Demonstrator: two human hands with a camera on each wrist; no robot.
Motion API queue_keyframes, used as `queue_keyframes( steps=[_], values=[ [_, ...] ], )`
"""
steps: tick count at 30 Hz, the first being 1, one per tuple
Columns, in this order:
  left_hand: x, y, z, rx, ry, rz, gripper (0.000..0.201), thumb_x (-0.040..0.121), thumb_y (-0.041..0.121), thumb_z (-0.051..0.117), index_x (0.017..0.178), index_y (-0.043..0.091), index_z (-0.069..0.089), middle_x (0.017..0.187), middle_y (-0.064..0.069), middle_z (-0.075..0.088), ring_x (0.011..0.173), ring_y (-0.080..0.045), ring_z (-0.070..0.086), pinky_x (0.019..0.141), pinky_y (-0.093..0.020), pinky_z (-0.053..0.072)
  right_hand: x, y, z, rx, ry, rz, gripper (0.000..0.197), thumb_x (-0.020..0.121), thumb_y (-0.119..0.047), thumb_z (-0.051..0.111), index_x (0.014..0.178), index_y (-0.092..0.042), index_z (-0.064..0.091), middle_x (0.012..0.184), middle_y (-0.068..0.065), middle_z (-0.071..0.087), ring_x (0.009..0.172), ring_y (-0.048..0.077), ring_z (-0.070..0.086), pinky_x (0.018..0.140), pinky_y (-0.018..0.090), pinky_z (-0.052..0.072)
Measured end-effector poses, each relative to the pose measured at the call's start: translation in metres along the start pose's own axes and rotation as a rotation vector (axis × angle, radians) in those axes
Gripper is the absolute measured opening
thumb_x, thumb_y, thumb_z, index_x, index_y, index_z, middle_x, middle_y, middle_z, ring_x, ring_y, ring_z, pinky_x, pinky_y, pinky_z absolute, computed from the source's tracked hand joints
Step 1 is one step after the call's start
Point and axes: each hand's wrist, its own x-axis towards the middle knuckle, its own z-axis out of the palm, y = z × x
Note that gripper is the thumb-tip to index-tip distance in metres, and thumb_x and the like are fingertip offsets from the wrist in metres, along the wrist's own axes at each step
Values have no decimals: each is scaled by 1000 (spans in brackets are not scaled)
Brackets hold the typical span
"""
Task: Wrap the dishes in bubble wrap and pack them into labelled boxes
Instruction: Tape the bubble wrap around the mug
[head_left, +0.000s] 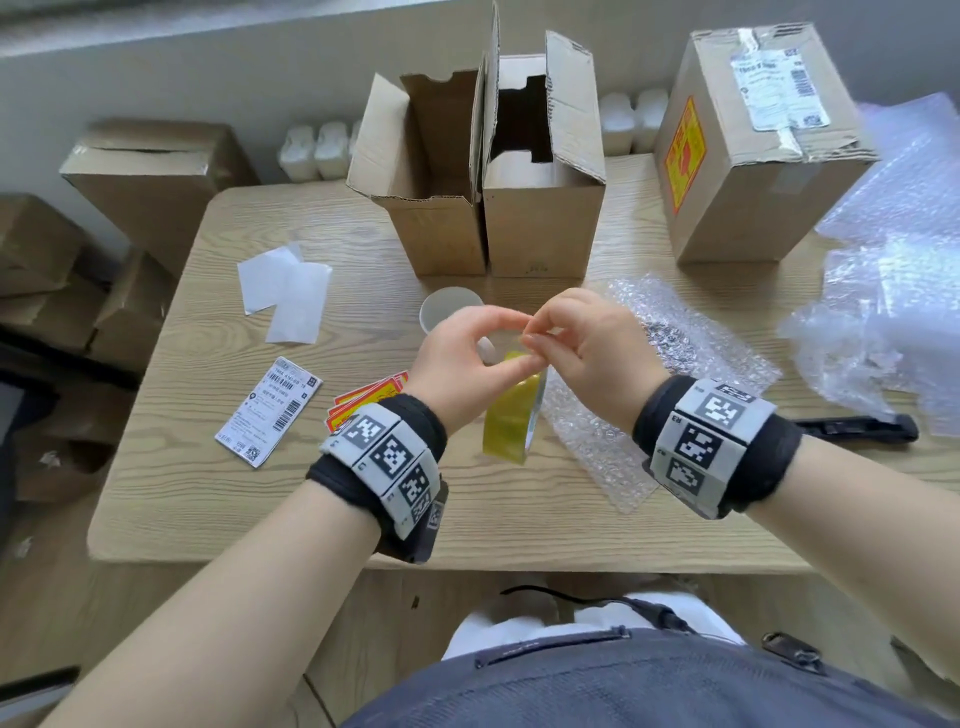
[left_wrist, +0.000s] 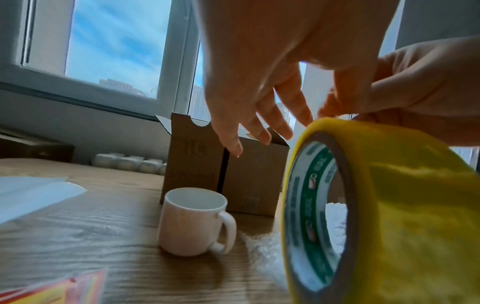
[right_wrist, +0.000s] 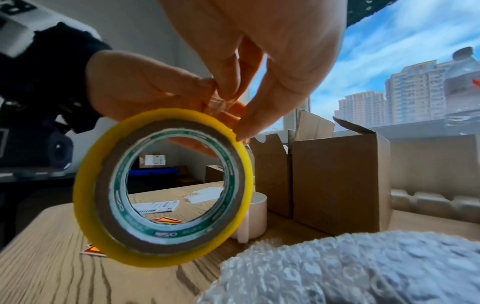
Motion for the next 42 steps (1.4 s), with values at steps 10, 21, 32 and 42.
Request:
queue_keyframes(
  steps=[10,21,32,42],
  values=[
    [10,17,3,-128,182,-11,19,78,11,75,70,23,64,73,9,66,73,-8,63,75,-29,55,-18,-4,-5,244,-55,286,77,76,-25,76,141,-10,38,120,2,48,96,13,61,83,26,54],
    [23,35,10,-274,214,-134,14,73,39,71,65,29,65,78,0,72,81,-20,69,78,-46,56,-18,-5,-22,650,-13,594,66,84,-4,67,140,-15,33,93,23,65,87,25,62,84,41,49],
    [40,62,22,-587,199,-269,17,88,13,66,72,15,60,76,0,70,76,-7,67,82,-26,54,-2,9,-71,216,-13,430,43,86,-17,65,123,-16,43,64,-2,48,56,10,46,57,24,38],
    [65,86,33,-687,150,-274,15,88,15,66,74,16,61,67,7,70,76,-6,68,87,-33,54,-3,26,-110,214,-40,496,14,88,-36,62,98,-27,66,79,-5,62,70,8,57,60,16,46]
  ],
)
